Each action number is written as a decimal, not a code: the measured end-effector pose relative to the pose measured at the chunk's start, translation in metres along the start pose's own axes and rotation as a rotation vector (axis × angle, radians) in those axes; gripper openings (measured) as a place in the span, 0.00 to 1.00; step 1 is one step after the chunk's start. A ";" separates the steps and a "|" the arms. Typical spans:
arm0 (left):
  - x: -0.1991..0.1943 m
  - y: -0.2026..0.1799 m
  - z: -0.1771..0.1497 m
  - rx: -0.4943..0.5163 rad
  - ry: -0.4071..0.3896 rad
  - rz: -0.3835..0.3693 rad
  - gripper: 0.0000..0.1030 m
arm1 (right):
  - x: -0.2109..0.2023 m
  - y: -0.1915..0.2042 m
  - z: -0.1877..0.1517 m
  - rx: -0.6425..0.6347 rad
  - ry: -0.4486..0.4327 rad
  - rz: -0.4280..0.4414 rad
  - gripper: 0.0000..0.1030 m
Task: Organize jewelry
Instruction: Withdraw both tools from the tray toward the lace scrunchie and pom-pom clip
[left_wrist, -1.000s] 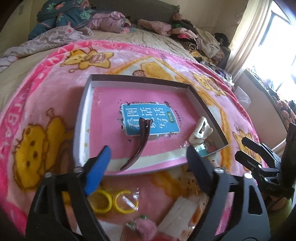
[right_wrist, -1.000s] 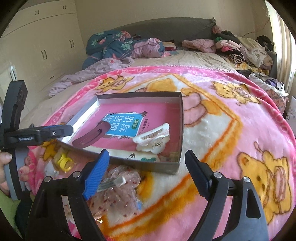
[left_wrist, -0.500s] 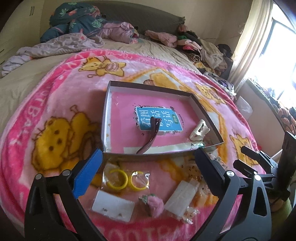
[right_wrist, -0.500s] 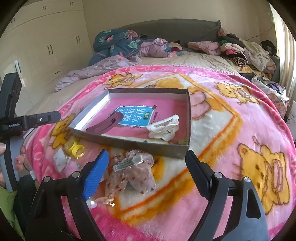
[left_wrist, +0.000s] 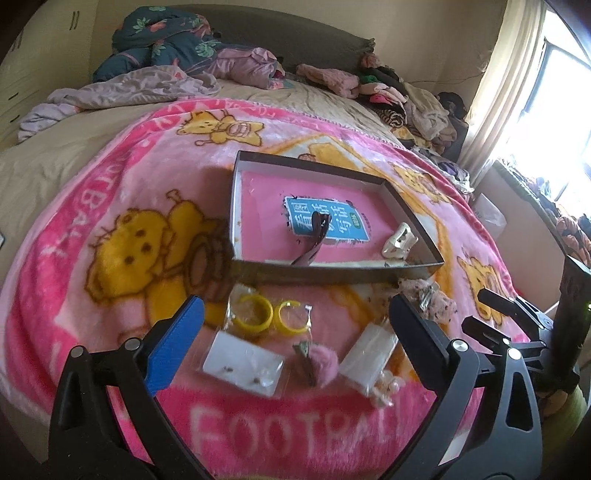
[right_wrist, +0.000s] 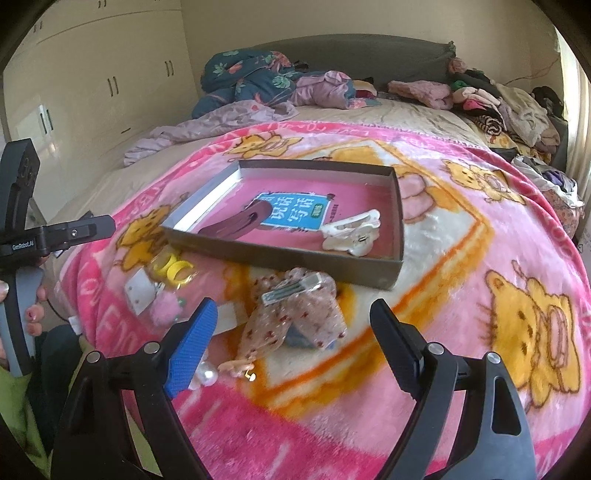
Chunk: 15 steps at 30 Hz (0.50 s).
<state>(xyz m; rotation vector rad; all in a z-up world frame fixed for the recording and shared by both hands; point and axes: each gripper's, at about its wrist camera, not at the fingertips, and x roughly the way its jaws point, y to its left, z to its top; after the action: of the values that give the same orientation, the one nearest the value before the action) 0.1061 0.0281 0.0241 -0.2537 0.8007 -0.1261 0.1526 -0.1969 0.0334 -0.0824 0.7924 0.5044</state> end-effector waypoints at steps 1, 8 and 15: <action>-0.002 0.000 -0.003 0.003 0.000 0.002 0.91 | -0.001 0.002 -0.001 -0.004 0.002 0.004 0.81; -0.012 -0.001 -0.019 0.022 0.006 0.012 0.91 | -0.004 0.011 -0.010 -0.030 0.013 0.012 0.81; -0.013 -0.004 -0.035 0.039 0.034 0.020 0.91 | -0.005 0.018 -0.018 -0.044 0.027 0.024 0.81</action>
<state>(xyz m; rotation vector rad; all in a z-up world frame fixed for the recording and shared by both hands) 0.0719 0.0209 0.0111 -0.2075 0.8339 -0.1274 0.1301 -0.1878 0.0263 -0.1205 0.8095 0.5444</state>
